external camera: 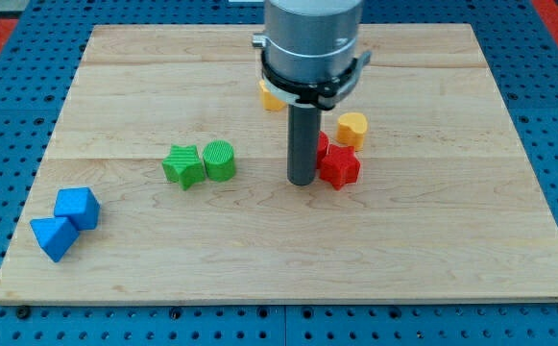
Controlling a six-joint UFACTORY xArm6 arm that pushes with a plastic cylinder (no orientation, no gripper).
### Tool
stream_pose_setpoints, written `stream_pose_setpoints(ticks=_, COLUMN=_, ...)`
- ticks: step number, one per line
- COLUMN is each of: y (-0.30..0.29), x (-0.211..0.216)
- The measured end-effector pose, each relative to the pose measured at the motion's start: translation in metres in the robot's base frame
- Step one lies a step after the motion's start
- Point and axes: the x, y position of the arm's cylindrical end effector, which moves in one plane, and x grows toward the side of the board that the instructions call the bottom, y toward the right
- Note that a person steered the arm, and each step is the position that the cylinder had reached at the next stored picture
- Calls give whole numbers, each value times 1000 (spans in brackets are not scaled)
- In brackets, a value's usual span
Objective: Move the red star below the yellow heart
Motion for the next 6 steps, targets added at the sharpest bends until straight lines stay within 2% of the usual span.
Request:
stream_pose_setpoints(ticks=1, y=12, x=20)
stream_pose_setpoints(ticks=2, y=54, x=20)
stream_pose_setpoints(ticks=3, y=57, x=4)
stream_pose_setpoints(ticks=5, y=101, x=20)
stream_pose_setpoints(ticks=6, y=165, x=19)
